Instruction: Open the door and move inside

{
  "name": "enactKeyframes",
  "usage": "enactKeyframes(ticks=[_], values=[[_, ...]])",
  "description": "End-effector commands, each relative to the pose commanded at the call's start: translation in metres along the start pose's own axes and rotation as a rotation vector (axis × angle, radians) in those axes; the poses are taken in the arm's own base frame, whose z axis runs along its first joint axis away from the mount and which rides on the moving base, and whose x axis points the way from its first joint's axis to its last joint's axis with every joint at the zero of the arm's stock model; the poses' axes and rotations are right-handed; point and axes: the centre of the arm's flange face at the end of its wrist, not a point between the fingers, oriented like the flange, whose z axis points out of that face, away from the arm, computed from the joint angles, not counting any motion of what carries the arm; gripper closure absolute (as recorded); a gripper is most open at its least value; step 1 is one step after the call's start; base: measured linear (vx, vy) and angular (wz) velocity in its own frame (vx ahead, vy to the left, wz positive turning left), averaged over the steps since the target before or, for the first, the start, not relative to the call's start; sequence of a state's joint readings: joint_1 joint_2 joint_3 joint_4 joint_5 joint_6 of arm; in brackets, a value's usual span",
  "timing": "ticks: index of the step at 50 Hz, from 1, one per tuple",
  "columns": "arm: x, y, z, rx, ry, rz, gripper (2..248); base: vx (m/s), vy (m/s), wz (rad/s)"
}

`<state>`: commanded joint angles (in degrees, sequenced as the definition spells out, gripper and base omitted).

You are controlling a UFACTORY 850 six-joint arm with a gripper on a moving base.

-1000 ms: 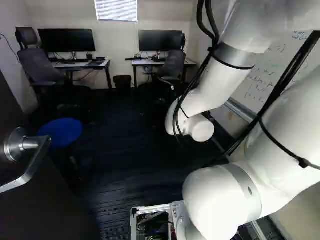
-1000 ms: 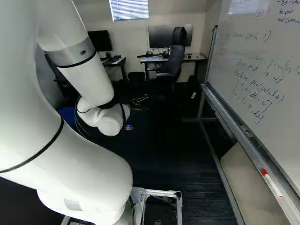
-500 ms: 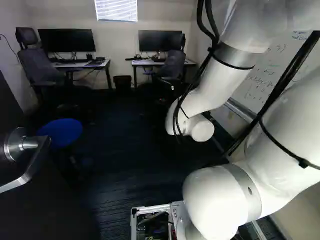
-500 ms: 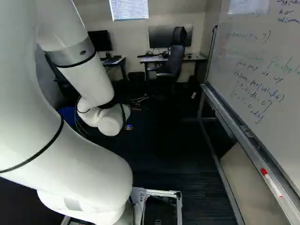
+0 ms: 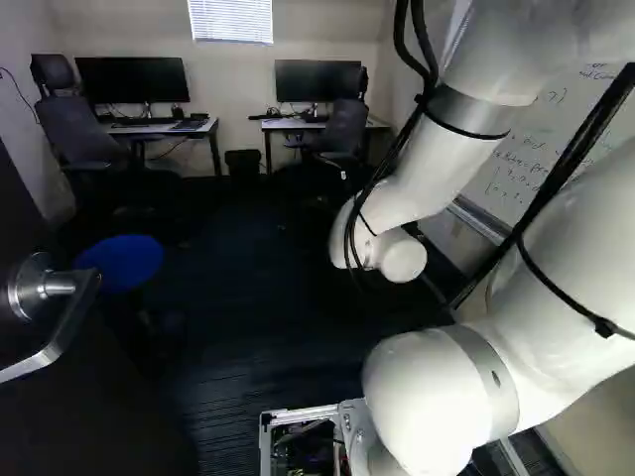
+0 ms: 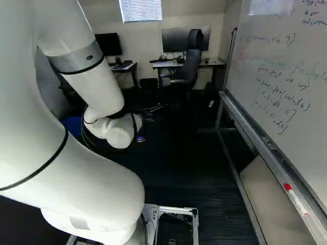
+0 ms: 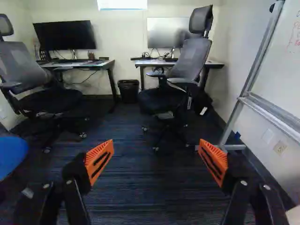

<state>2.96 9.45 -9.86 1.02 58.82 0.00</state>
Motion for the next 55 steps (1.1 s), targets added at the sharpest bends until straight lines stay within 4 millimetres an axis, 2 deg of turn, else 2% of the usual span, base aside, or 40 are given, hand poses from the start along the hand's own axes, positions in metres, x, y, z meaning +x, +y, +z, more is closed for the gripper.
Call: enactKeyframes(ticks=[34,55], values=[[-0.015,0.011,-0.026,-0.028,-0.097,0.003,3,0.0,0.0,0.0],[-0.019,0.013,-0.033,-0.035,-0.124,0.004,3,0.0,0.0,0.0]])
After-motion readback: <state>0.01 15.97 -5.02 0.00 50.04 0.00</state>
